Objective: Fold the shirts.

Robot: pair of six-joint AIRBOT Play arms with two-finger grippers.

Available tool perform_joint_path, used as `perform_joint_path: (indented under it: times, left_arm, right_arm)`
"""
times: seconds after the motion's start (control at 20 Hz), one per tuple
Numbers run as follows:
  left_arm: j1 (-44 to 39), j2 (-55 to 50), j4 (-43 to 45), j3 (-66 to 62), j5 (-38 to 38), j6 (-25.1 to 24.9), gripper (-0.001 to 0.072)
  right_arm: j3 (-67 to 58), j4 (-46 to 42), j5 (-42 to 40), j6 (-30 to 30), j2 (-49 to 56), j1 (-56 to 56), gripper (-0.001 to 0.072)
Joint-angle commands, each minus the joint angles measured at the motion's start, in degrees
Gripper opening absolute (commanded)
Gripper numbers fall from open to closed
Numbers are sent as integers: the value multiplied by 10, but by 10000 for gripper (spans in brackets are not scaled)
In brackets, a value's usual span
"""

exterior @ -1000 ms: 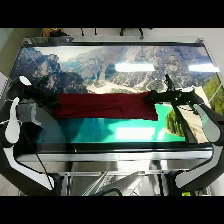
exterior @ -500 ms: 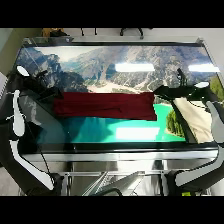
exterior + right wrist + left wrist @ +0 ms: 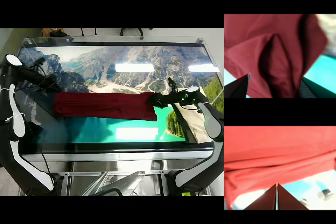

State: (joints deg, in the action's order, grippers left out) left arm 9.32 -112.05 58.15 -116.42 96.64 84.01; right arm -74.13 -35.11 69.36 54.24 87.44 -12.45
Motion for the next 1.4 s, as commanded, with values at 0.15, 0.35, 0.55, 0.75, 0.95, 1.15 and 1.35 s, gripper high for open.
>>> perform_joint_path:
  times: [0.15,0.35,0.55,0.75,0.95,1.15,1.35]
  left_arm:
    - [-105,2,-14,7,-48,-2,11]
    - [-220,0,-13,78,-174,-2,12]
    - [-346,-45,-14,114,-320,-1,12]
    - [-447,-112,-57,83,-420,1,12]
    - [-480,-175,-59,-23,-391,36,11]
    - [-447,-109,-58,-12,-304,16,12]
    - [-348,35,-57,10,-157,-31,11]
  right_arm:
    - [-15,73,2,-54,5,17,68]
    - [-66,73,47,-23,-55,17,21]
    - [-137,73,132,31,-121,17,21]
    - [-211,73,199,84,-157,17,21]
    - [-251,73,227,110,-163,17,21]
    - [-251,65,222,118,-163,18,22]
    - [-251,75,180,129,-163,45,21]
